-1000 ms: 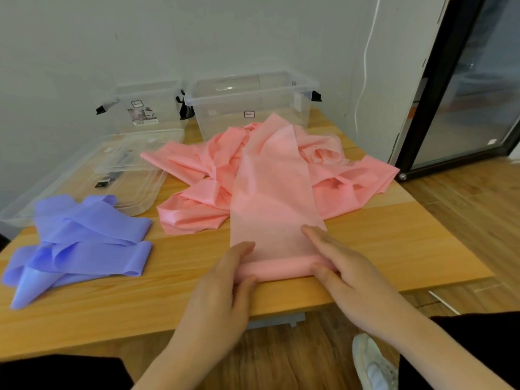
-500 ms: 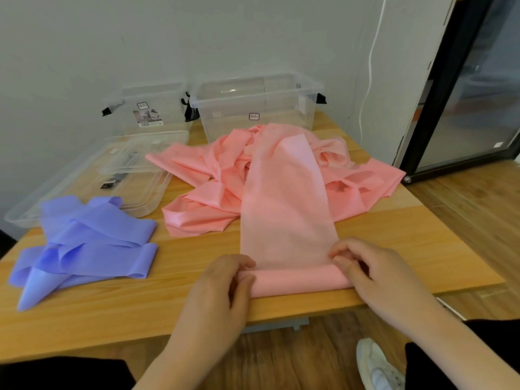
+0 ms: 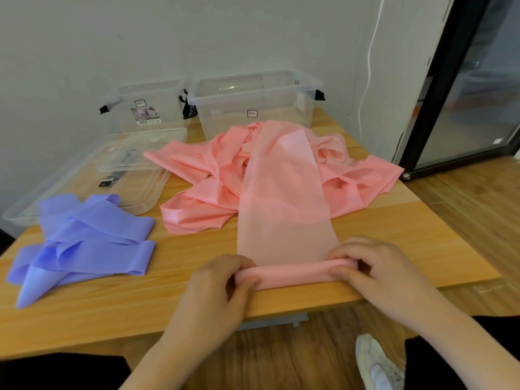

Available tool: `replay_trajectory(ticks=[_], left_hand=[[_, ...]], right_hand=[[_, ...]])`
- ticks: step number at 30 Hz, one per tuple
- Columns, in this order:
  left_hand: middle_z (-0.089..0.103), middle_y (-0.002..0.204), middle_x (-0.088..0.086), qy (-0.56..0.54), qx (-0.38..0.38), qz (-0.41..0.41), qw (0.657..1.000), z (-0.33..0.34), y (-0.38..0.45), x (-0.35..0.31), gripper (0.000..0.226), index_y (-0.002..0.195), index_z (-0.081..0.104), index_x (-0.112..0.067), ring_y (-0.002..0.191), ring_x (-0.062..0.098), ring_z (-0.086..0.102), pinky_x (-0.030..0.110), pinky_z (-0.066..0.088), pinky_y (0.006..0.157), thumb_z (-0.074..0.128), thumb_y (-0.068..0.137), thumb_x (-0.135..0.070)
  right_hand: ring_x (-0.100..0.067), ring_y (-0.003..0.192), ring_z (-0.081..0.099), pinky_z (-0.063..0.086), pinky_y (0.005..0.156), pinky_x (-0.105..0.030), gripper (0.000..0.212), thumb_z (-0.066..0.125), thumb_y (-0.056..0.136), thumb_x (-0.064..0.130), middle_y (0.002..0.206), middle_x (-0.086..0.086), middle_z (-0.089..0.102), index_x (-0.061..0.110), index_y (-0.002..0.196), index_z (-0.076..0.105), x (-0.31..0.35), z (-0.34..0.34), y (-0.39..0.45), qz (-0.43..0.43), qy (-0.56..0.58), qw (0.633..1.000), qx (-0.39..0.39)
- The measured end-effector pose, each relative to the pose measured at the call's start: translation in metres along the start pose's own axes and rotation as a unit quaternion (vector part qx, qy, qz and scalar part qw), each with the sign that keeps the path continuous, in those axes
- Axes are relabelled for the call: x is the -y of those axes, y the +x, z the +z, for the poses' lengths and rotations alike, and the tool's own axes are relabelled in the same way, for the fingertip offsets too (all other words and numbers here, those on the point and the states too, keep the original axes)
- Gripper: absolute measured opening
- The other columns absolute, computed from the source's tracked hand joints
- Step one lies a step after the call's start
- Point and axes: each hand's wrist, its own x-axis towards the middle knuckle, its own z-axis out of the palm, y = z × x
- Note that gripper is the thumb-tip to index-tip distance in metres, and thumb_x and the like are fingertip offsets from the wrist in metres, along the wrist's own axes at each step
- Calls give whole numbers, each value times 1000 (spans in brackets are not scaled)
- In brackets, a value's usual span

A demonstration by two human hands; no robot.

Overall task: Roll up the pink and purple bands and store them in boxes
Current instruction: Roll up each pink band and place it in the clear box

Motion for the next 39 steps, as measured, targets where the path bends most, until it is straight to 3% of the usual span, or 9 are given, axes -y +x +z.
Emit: replay_trajectory(ticks=[7,11,14,17,25,28,31,34,39], left_hand=[[46,94,-23,25,35,13,999,2,4,2,2,79,53,-41,90,-3,48,6,34,75,55,78,-39],[39,97,-21,67,28,25,997,5,7,5,14,83,48,-39,92,0,40,16,33,79,41,77,-50],[43,100,-19,89,8,59,994,4,7,7,24,98,50,-35,93,3,41,21,37,82,47,77,-46],[53,92,-20,97,24,92,991,0,11,8,21,93,56,-34,87,1,45,23,41,76,52,76,-46],[60,93,-15,37,33,25,998,3,25,5,28,101,64,-25,84,2,52,5,33,73,45,81,-31],[62,99,-7,80,4,46,996,5,25,6,34,106,67,-23,85,11,58,12,39,77,45,83,-32],[61,96,-5,123,19,84,989,5,23,9,37,102,70,-21,85,9,52,23,44,77,47,81,-39],[60,94,-10,70,52,79,993,3,25,8,37,102,70,-20,88,1,47,7,34,83,49,80,-41],[54,109,-16,-23,53,55,997,14,21,-5,34,111,55,-22,104,-15,40,-2,24,87,53,77,-22]], right_hand=[[4,93,47,32,77,-6,13,62,84,20,87,23,54,33,84,62,-1,13,1,-9,-54,997,-53],[9,102,45,29,85,-3,32,72,76,26,100,28,52,41,100,57,-3,5,4,-35,-39,998,-24],[6,98,48,33,82,-7,31,72,76,25,94,27,56,46,93,57,-1,3,4,-48,-39,998,26],[1,93,52,37,80,-15,17,62,85,22,88,23,59,39,91,63,-1,7,4,-45,-39,998,3],[1,99,32,22,84,-20,34,54,89,35,103,19,44,32,123,57,0,17,9,-23,-143,989,-29],[5,97,37,27,87,-7,39,64,84,24,100,22,46,27,122,59,-3,15,10,-10,-96,995,-34],[15,92,48,28,82,4,34,68,80,20,97,35,49,42,105,59,1,11,9,22,-30,997,-72],[18,97,50,33,78,2,33,62,84,18,97,29,58,48,92,53,4,12,7,44,53,992,-104],[17,110,44,35,85,-5,27,48,93,19,113,28,53,43,102,54,14,21,10,87,193,974,-83]])
